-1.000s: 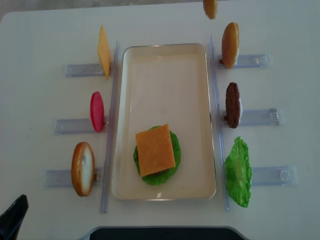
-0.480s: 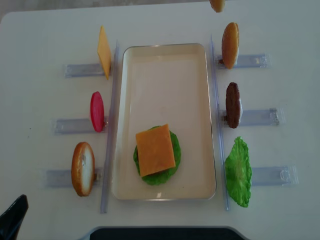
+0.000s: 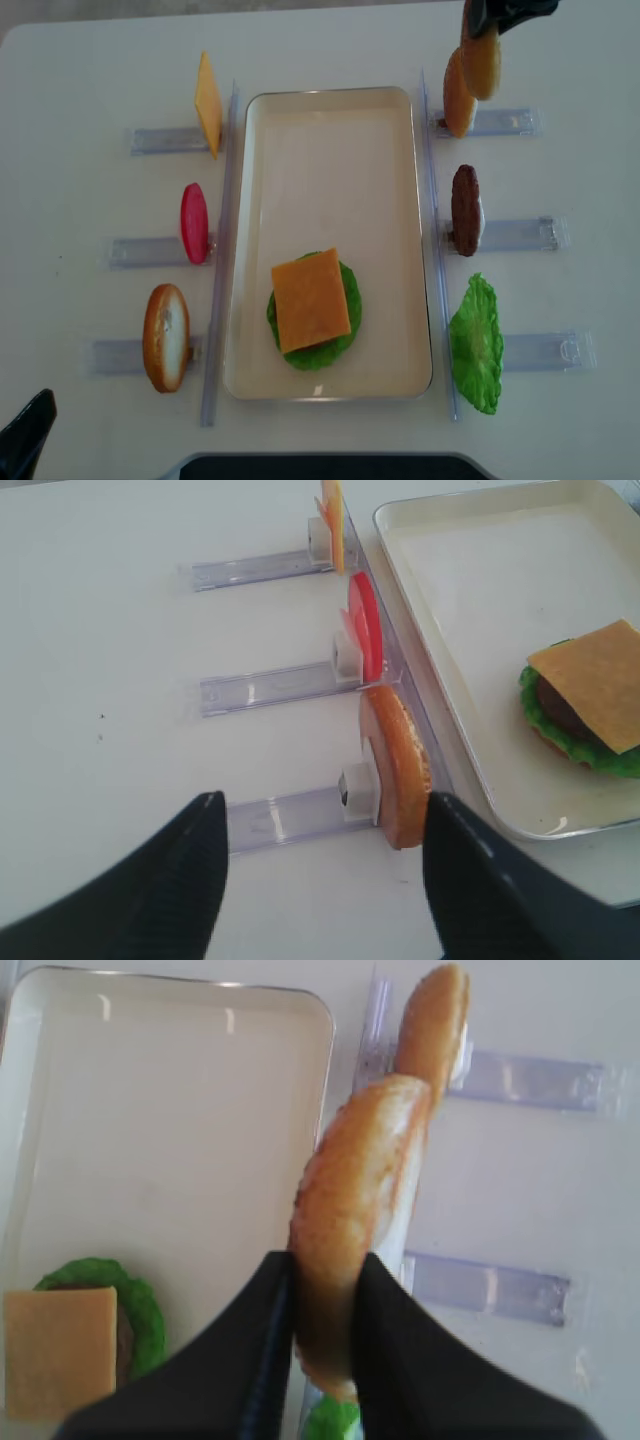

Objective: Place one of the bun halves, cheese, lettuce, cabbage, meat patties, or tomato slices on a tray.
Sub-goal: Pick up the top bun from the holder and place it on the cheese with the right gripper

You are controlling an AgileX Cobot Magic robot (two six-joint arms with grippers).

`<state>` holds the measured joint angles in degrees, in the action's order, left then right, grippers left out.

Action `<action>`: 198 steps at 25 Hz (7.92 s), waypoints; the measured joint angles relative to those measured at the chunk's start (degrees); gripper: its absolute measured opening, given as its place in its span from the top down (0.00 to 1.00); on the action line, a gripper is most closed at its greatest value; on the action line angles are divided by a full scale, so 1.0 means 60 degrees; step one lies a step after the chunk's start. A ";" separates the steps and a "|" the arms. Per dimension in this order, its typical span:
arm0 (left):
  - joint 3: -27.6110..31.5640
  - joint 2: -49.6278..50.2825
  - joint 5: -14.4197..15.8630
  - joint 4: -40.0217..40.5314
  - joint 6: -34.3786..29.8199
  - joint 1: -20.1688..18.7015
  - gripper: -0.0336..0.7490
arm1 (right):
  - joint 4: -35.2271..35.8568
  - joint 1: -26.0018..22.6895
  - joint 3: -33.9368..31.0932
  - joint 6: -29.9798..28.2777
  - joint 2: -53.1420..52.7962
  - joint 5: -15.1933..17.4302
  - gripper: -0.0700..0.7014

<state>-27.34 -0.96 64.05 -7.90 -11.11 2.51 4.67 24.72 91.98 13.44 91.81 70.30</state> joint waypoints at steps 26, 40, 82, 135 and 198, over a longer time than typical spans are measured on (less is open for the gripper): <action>0.0000 0.0000 -0.0011 0.0000 0.0000 0.0000 0.35 | 0.0421 0.0000 -0.5524 0.0326 -0.5325 -0.0002 0.72; 0.0000 0.0000 -0.0011 0.0000 0.0000 0.0000 0.35 | 0.1428 0.0000 -0.6088 -0.0412 -0.5325 -0.0115 0.72; 0.0000 0.0000 -0.0011 0.0000 0.0000 0.0000 0.35 | 1.1093 -0.4185 -0.8791 -0.8956 -0.5137 -0.0651 0.72; 0.0000 0.0000 -0.0011 0.0000 0.0000 0.0000 0.35 | 1.6217 0.1382 -0.8063 -1.3469 0.0453 -0.3038 0.72; 0.0000 0.0000 -0.0011 0.0000 0.0000 0.0000 0.35 | 1.5343 0.0913 -0.7334 -1.4136 0.2030 -0.2268 0.72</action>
<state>-27.34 -0.96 63.99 -7.90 -11.11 2.51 96.73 30.20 47.97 -71.37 103.99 56.70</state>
